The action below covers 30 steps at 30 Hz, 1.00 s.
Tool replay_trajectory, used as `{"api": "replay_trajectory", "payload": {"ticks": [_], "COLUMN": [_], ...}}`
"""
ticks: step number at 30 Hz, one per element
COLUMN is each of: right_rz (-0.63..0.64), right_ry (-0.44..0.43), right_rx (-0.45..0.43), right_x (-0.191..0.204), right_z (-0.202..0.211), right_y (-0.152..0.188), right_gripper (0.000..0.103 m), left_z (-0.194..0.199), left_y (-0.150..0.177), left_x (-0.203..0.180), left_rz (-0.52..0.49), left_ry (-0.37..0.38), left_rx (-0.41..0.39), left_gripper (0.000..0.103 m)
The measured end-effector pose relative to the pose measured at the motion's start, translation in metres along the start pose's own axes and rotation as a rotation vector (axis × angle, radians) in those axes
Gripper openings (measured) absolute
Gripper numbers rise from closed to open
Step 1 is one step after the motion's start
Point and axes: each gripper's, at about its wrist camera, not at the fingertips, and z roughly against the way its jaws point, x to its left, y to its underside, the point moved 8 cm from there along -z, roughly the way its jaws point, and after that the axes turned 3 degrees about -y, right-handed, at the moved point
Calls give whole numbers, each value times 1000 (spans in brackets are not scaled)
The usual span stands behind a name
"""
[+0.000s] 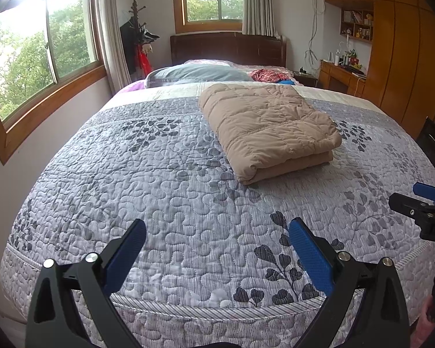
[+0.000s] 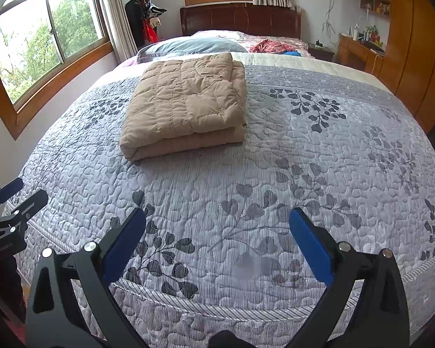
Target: Fold large clothes
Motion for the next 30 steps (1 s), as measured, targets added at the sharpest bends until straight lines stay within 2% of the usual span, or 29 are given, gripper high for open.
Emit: {"api": "replay_trajectory", "payload": {"ticks": [30], "right_rz": [-3], "right_ry": [-10], "right_rx": [19], "right_x": [-1], "right_z": [-7], "right_y": [2], "right_gripper": [98], "left_z": [-5], "left_y": [3], "left_x": [3], "left_rz": [8], "left_ry": [4], "left_rx": [17], "left_gripper": [99]}}
